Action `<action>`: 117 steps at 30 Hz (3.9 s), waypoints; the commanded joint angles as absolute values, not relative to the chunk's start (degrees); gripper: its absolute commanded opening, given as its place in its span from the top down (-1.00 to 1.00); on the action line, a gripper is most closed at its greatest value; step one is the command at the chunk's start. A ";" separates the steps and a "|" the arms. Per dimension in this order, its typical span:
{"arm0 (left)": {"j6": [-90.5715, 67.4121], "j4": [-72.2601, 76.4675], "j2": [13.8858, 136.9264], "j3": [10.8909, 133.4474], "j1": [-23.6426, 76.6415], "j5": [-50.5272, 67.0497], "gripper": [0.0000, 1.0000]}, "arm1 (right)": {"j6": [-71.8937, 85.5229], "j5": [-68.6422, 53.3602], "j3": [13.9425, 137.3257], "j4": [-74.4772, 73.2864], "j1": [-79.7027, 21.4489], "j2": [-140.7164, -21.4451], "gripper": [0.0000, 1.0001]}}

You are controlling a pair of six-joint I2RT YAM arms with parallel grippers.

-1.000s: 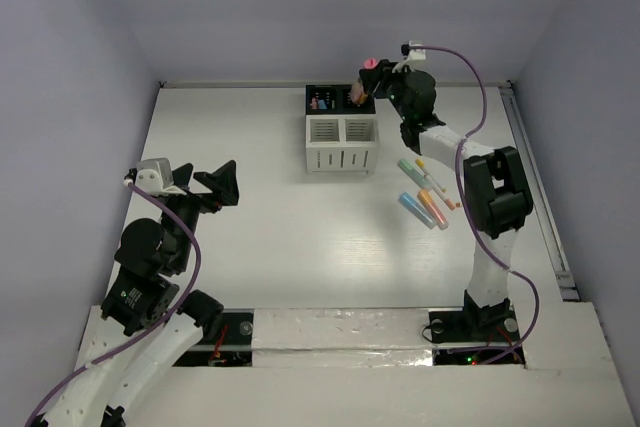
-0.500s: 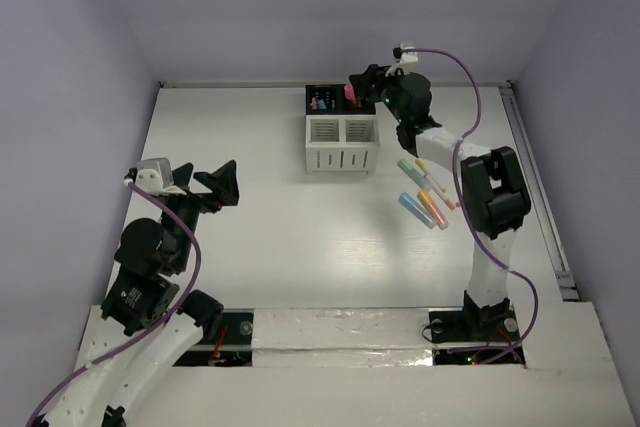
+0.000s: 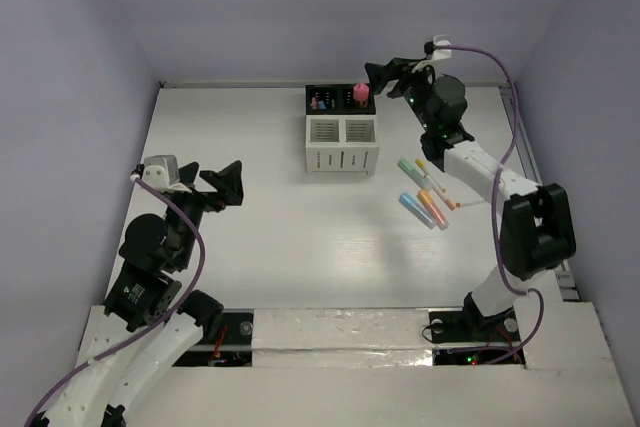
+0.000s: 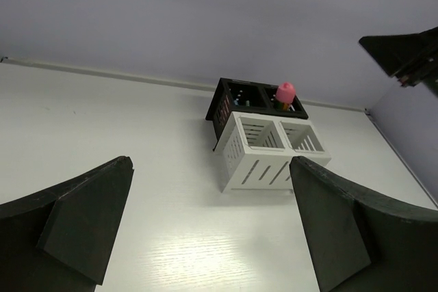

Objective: Sort the stationery into containers
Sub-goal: Place the stationery in the storage box, then pick up the pen from the center of the board.

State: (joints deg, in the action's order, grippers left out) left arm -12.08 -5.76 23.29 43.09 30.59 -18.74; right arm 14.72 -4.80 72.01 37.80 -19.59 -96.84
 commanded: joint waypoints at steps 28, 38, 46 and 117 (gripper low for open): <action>-27.07 11.16 60.71 49.30 59.21 -2.98 -0.96 | 24.34 14.33 41.22 1.68 -19.95 -33.67 -0.99; -26.45 13.80 89.53 63.96 63.54 -7.82 -0.86 | 24.17 13.45 46.23 -11.59 -19.95 -28.48 -0.98; -25.75 15.55 85.45 60.48 65.21 -12.47 -0.83 | 23.55 11.52 45.00 -18.19 -19.95 -32.78 -0.61; -6.33 -6.77 26.72 46.23 61.61 -40.34 -0.98 | 8.26 -3.86 60.73 -21.28 -19.95 -93.36 0.50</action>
State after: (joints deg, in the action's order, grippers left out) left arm -7.03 -9.17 27.11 46.81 62.08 -39.31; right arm 7.94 -0.62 59.94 -25.71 -19.57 -98.52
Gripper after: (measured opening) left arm 0.989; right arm 0.354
